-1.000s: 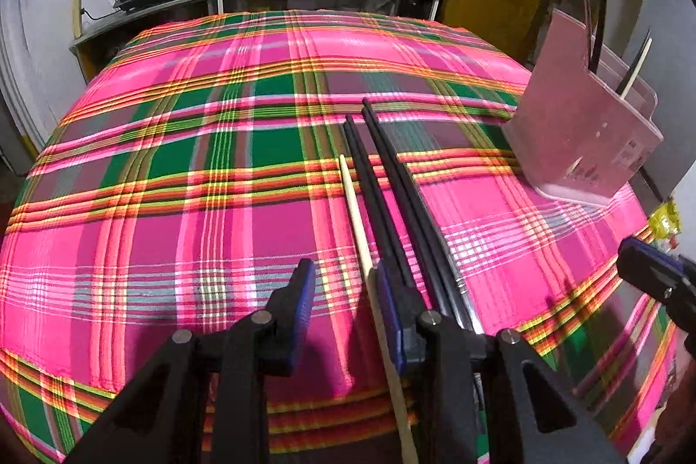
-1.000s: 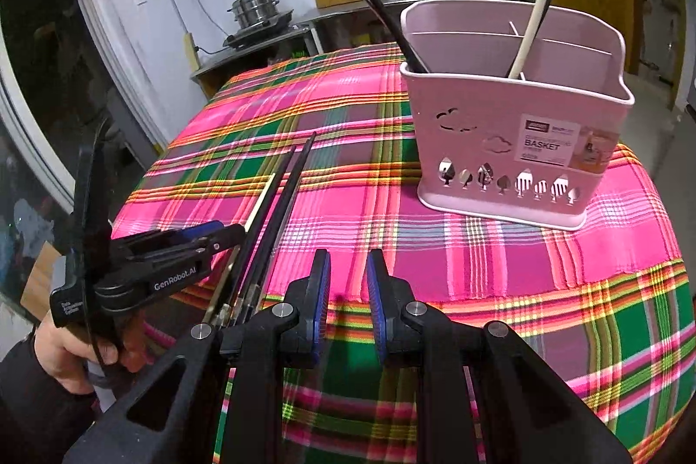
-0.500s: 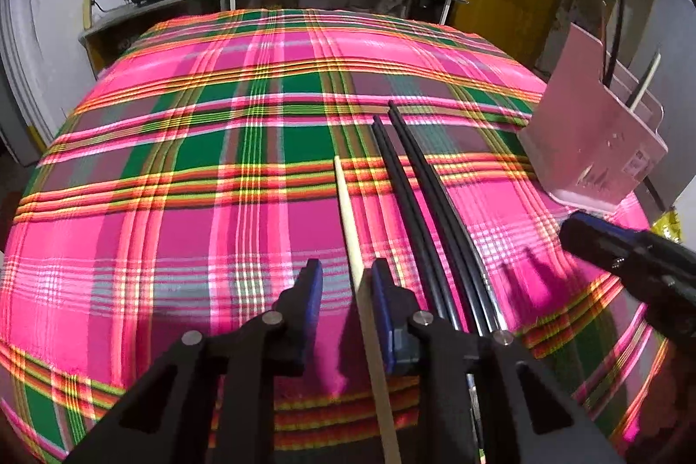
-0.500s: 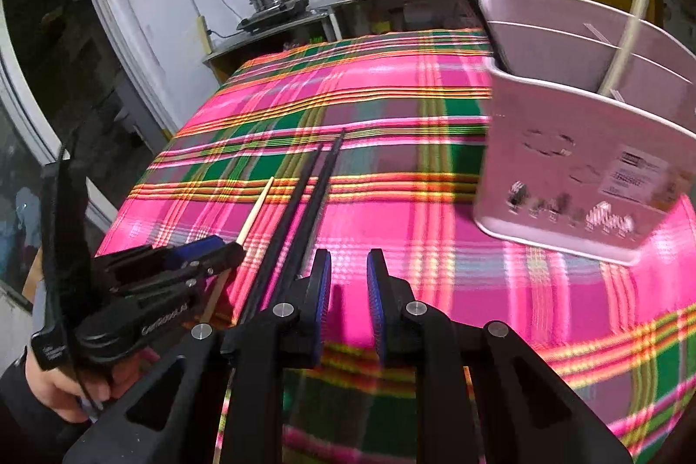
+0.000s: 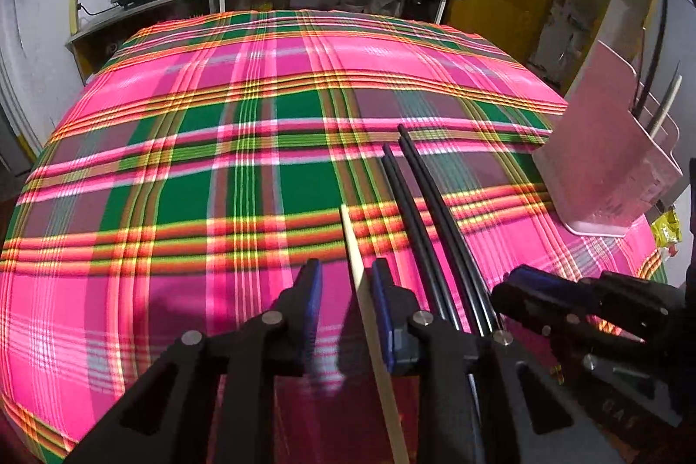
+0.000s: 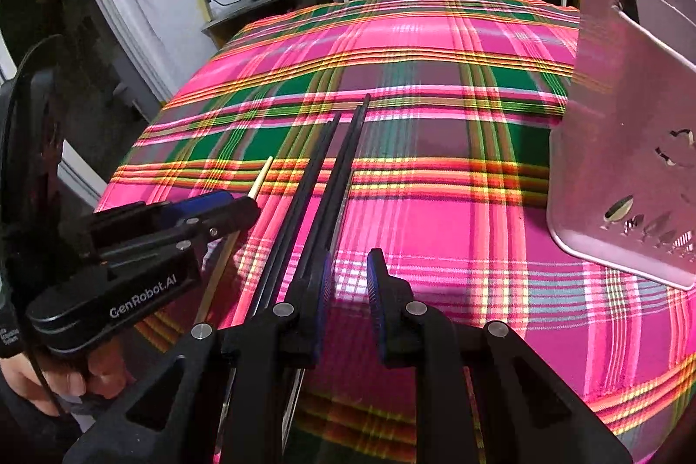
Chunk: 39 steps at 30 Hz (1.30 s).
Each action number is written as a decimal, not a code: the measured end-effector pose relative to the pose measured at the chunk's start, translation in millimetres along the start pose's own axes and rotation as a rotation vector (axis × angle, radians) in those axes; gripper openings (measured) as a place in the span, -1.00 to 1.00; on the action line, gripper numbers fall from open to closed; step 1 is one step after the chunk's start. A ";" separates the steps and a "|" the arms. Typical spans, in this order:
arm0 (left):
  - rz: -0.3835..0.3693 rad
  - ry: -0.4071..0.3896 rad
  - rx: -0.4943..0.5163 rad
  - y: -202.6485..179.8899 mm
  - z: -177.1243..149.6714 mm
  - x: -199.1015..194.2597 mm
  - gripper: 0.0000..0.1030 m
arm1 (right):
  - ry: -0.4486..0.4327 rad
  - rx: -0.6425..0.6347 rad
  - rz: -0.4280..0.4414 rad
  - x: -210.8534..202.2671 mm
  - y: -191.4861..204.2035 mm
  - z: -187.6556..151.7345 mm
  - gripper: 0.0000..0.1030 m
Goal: Organize utensils
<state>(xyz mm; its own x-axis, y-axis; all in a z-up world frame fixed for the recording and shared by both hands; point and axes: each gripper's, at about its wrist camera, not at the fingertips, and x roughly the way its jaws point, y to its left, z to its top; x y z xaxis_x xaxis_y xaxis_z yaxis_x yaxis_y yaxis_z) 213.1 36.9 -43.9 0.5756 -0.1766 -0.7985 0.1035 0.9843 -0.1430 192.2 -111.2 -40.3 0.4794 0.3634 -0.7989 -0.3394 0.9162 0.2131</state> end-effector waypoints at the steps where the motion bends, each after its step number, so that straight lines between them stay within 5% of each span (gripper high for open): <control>1: 0.002 0.000 0.002 -0.5 2.2 1.7 -0.50 | 0.001 -0.003 -0.004 0.4 0.1 0.6 -0.66; 11: 0.013 0.004 0.007 4.8 14.9 9.3 -0.72 | 0.022 -0.012 -0.040 0.8 3.6 1.0 -0.66; 39: 0.010 0.003 0.006 11.1 11.1 6.6 -0.73 | 0.040 -0.028 -0.054 4.9 9.3 5.1 -0.72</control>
<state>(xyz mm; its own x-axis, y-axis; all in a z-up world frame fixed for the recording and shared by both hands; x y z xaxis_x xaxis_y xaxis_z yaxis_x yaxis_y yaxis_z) 227.0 46.6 -44.2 0.5739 -0.1670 -0.8017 0.1029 0.9859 -0.1317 195.5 -100.1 -39.4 0.4651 0.3057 -0.8308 -0.3367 0.9290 0.1534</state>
